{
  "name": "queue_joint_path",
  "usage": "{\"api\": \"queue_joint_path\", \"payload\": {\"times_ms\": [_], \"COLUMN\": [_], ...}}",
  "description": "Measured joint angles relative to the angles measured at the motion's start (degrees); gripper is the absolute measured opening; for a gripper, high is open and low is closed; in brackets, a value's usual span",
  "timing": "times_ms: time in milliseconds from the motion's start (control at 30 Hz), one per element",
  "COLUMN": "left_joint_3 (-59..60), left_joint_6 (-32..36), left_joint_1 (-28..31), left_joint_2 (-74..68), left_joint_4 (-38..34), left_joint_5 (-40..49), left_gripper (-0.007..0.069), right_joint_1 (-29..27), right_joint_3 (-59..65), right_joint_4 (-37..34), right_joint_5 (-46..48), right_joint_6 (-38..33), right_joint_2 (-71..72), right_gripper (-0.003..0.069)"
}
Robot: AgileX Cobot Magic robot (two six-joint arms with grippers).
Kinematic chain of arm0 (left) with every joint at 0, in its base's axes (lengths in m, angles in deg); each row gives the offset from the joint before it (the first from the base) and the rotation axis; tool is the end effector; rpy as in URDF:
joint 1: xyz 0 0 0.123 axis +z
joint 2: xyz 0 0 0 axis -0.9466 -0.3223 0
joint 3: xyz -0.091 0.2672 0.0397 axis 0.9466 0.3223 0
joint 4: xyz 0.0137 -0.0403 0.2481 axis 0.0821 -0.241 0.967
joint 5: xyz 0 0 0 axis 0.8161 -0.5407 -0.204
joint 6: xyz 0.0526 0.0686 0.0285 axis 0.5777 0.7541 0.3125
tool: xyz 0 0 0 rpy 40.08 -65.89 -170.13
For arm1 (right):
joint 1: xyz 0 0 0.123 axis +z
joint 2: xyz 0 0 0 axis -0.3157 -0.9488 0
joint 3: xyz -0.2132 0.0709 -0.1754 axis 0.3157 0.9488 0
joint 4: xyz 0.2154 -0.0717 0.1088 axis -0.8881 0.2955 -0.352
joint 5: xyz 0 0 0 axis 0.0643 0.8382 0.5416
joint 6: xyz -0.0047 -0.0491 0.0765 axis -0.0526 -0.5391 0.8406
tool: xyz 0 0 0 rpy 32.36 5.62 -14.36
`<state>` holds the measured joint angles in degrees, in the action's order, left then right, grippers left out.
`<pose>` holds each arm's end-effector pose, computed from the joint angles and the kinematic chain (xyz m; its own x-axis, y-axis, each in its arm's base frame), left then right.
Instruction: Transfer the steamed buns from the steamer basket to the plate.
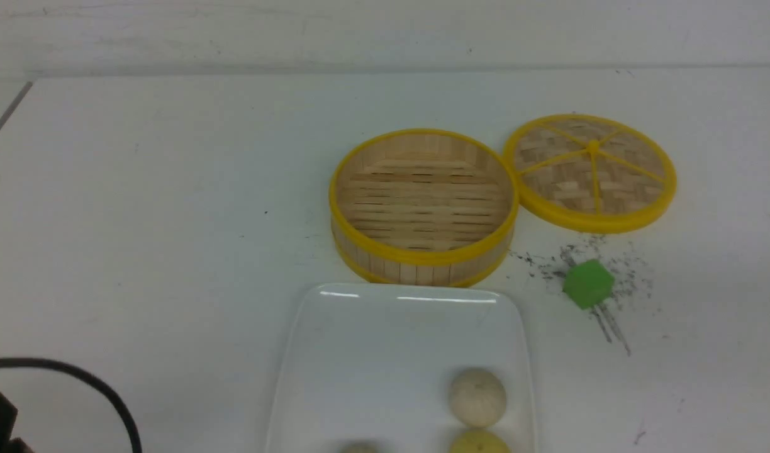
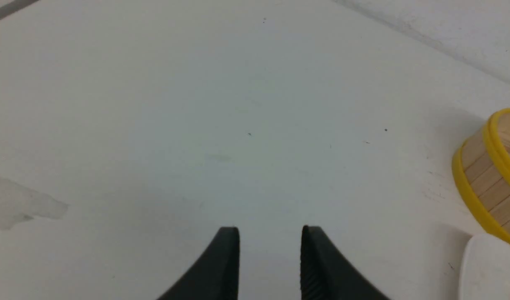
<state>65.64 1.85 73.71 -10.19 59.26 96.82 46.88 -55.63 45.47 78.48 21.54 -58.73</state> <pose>0.0670 0.0056 0.2048 -0.2470 -0.3672 -0.8968 -0.1714 0.9274 -0.3325 0.0515 0.0238 0.3284 0.0764 0.0463 -0.9960 -0.4433 0.8964 0.0077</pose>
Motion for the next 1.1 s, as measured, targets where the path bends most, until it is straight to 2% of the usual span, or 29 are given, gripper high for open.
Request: {"api": "queue_joint_path", "payload": {"times_ms": [300,1100], "left_joint_3": [6.24,6.07], "left_joint_6": [0.09,0.09], "left_joint_1": [0.00,0.00], "left_joint_2": [7.62,11.09], "left_joint_4": [1.92,6.16], "left_joint_5": [0.67,6.31], "left_gripper": [0.0242,0.0242], "right_joint_1": [0.00,0.00], "right_joint_3": [0.00,0.00], "right_joint_4": [-0.01,-0.01], "right_joint_5": [0.00,0.01], "right_joint_6": [0.00,0.00], "right_joint_2": [0.00,-0.05], "right_gripper": [0.0240,0.0240]}}
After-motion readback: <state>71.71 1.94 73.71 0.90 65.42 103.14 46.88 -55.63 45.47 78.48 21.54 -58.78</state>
